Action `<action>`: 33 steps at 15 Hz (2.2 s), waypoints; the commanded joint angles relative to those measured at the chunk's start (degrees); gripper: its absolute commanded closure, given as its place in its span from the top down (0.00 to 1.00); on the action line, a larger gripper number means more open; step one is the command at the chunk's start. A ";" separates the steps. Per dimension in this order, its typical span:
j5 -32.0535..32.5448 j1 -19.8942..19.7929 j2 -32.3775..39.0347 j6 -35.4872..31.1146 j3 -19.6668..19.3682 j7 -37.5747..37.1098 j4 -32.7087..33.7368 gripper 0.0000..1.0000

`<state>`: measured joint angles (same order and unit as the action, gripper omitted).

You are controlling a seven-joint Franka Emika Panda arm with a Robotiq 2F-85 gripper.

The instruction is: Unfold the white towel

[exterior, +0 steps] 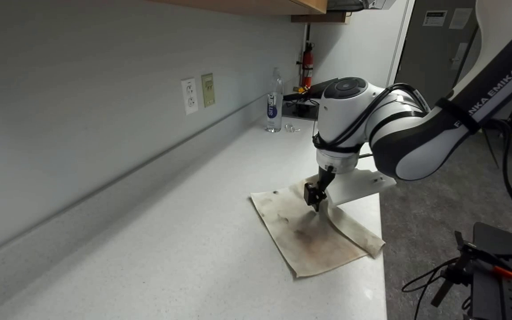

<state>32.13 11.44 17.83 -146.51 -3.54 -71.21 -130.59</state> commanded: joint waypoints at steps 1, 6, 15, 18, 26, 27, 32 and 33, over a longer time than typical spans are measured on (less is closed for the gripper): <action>0.24 0.59 -2.69 1.35 -0.44 0.85 -1.83 0.61; 0.23 0.47 -2.75 1.28 -0.31 0.91 -2.37 0.22; 2.42 0.46 -4.37 3.91 -0.59 1.78 -3.47 0.01; 2.85 -1.07 -6.17 7.01 0.29 7.60 -4.19 0.01; 3.41 -1.37 -5.98 11.45 1.27 18.52 -5.02 0.43; 3.29 -1.25 -5.95 11.78 1.53 19.39 -5.21 0.51; 3.92 -0.95 -5.96 13.85 2.38 21.39 -5.43 0.89; 4.67 -0.70 -5.92 15.06 2.32 20.84 -5.22 0.95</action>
<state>34.66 10.56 12.94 -134.34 -1.62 -51.06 -135.44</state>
